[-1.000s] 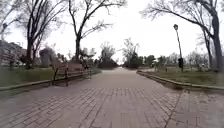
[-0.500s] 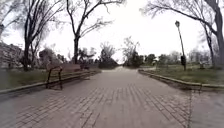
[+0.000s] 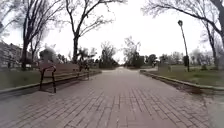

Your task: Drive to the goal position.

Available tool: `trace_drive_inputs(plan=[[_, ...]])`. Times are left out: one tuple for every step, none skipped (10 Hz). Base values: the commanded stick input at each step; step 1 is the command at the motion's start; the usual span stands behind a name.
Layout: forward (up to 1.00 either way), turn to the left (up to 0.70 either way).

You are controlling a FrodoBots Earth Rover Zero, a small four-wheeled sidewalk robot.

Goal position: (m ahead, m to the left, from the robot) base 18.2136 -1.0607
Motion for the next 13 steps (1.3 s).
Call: trace_drive_inputs(plan=[[0.70, 0.00], [0.70, 0.00], [0.70, 0.00], [0.70, -0.02], [0.70, -0.27], [0.70, -0.25], [0.70, -0.01], [0.70, 0.00], [0.70, 0.00], [0.70, 0.00], [0.70, 0.00], [0.70, 0.00], [0.70, 0.00]])
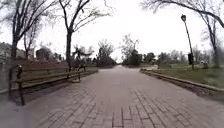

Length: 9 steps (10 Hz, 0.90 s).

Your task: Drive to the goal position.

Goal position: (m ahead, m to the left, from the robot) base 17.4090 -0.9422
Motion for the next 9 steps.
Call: trace_drive_inputs(plan=[[0.70, 0.00], [0.70, 0.00], [0.70, 0.00], [0.70, 0.00], [0.70, 0.00], [0.70, 0.00], [0.70, 0.00], [0.70, 0.00], [0.70, 0.00]])
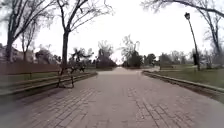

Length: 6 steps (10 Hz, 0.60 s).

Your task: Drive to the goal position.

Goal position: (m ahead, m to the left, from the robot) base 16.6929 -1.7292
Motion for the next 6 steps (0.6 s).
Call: trace_drive_inputs(plan=[[0.70, 0.00], [0.70, 0.00], [0.70, 0.00], [0.70, 0.00], [0.70, 0.00], [0.70, 0.00]])
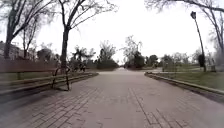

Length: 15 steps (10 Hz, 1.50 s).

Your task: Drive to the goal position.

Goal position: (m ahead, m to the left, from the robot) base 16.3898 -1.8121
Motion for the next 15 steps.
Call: trace_drive_inputs(plan=[[0.70, 0.00], [0.70, 0.00], [0.70, 0.00], [0.70, 0.00], [0.70, -0.01], [0.70, -0.15], [0.70, -0.27], [0.70, -0.05], [0.70, 0.00], [0.70, 0.00], [0.70, 0.00], [0.70, 0.00], [0.70, 0.00], [0.70, 0.00], [0.70, 0.00]])
